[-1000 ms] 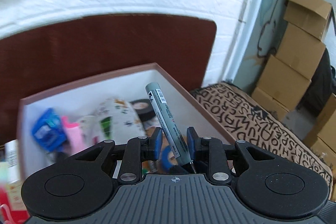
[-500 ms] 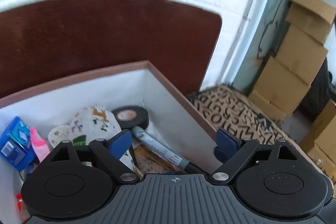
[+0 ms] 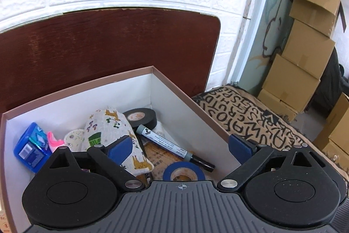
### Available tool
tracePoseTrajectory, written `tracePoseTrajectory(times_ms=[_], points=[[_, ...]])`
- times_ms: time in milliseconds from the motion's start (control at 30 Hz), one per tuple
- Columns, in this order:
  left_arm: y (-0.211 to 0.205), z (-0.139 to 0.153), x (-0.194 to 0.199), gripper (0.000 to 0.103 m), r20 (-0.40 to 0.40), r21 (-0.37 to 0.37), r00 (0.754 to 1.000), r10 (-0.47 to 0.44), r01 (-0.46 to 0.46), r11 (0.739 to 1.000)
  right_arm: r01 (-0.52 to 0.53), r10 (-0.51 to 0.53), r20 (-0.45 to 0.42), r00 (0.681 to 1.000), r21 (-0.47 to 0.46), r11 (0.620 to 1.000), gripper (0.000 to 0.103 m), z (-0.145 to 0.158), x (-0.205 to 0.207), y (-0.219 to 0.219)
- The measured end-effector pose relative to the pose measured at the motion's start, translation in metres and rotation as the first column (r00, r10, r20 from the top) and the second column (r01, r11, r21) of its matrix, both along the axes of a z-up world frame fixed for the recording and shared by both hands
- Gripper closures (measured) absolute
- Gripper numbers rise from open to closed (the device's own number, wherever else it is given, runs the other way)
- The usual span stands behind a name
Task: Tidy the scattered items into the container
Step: 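Withdraw the open left gripper from the box toward the table items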
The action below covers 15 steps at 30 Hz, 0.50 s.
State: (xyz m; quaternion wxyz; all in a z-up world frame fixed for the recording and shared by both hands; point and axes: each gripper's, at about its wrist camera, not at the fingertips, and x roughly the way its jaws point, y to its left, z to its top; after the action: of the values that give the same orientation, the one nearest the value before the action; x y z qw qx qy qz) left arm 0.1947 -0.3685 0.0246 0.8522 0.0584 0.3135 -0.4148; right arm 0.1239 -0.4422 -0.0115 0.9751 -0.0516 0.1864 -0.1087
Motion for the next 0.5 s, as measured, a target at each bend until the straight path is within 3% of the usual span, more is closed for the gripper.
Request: tracePoseTrajectory(times_ms=[500], points=[[0.05,0.023,-0.044,0.001,0.048,0.008,0.997,0.068,-0.068,0.998,-0.049,0.05,0.034,0.998,-0.045,0.998,0.0,0.022,-0.034,0.043]])
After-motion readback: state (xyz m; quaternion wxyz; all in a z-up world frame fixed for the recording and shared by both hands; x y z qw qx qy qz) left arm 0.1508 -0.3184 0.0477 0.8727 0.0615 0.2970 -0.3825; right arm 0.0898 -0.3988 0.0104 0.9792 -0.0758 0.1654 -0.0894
